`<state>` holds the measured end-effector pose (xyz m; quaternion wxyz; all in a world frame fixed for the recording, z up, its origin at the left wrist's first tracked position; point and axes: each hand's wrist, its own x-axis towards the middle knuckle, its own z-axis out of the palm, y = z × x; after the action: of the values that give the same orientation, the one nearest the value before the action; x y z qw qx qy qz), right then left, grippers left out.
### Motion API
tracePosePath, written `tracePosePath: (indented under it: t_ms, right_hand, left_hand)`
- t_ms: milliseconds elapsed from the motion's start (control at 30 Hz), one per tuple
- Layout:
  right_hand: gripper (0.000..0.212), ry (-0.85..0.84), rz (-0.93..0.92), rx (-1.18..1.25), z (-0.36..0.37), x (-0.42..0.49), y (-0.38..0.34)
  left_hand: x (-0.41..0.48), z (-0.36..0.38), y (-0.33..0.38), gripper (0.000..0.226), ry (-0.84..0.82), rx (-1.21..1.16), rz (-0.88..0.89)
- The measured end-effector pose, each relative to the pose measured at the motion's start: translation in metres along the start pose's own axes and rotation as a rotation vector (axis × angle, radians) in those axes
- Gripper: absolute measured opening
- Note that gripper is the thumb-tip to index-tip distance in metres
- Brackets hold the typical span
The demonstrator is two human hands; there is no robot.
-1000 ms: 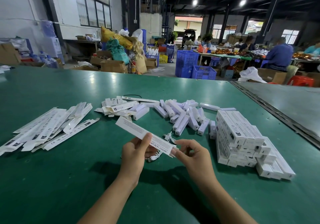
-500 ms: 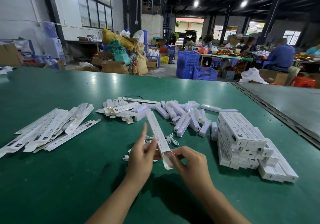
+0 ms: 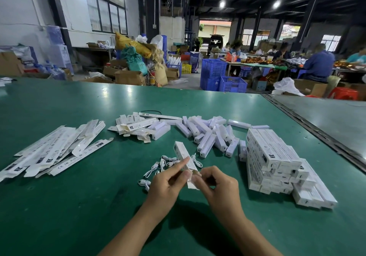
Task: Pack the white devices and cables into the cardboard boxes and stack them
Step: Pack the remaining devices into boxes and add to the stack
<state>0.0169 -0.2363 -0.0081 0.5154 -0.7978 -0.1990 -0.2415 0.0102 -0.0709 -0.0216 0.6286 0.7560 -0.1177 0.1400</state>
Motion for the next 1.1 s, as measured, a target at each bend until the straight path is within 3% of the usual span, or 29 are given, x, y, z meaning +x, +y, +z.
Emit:
tracePosePath:
  t_ms: [167,367,533,767,900,1100]
  right_hand:
    - [0.009,-0.104,-0.081,0.113,-0.005,-0.001,-0.002]
    - [0.036,-0.161,-0.275,0.01,-0.009,0.0,0.001]
    - [0.024,-0.11,-0.418,-0.08,-0.005,0.003,0.005]
    - [0.017,-0.095,-0.37,-0.058,-0.002,0.002,0.002]
    - [0.033,0.004,-0.238,-0.017,-0.002,0.002,0.005]
    - [0.019,0.068,-0.36,-0.04,0.002,0.001,0.01]
  left_hand:
    - [0.002,0.0,-0.004,0.038,0.094,-0.021,0.005]
    - [0.002,-0.002,0.004,0.038,0.148,-0.132,-0.012]
    - [0.001,-0.001,0.004,0.031,0.112,-0.154,-0.071]
    - [-0.002,-0.001,0.003,0.034,0.095,-0.211,-0.149]
    - [-0.003,0.004,0.01,0.023,0.056,-0.267,-0.171]
    - [-0.002,0.005,0.006,0.031,0.084,-0.248,-0.157]
